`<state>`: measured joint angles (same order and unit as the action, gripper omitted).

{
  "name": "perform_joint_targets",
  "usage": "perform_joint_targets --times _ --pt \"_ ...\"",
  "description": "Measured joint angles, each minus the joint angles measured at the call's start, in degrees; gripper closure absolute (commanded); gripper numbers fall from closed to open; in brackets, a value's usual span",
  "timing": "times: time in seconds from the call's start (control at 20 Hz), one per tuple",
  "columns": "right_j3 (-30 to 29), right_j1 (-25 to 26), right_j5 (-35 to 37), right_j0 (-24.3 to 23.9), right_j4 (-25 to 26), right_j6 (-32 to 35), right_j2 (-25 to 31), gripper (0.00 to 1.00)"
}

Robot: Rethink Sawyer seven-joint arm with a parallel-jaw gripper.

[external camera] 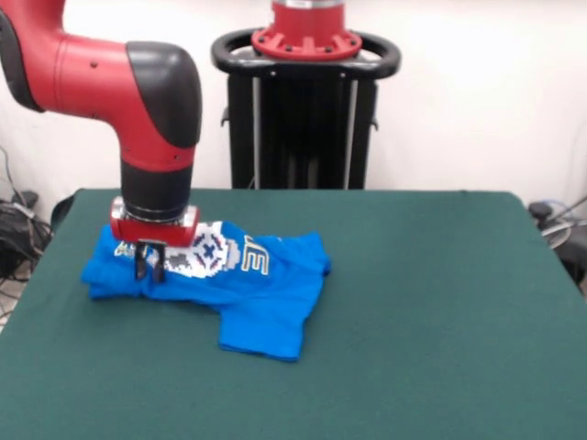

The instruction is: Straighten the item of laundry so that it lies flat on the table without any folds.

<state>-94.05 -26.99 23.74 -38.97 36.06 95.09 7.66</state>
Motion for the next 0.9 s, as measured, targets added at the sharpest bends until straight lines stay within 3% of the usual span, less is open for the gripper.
perform_joint_targets --times 0.2,0.45,0.65,0.9 --pt "0.2 -1.8 8.1 -0.4 -0.4 0.0 1.4 1.00" --pt "0.2 -3.3 7.1 -0.3 -1.6 0.0 2.8 1.00" --pt "0.3 -3.4 2.6 0.3 -2.1 0.0 3.3 1.00" --pt "2.1 -1.0 -10.0 0.7 -2.0 0.0 3.9 1.00"
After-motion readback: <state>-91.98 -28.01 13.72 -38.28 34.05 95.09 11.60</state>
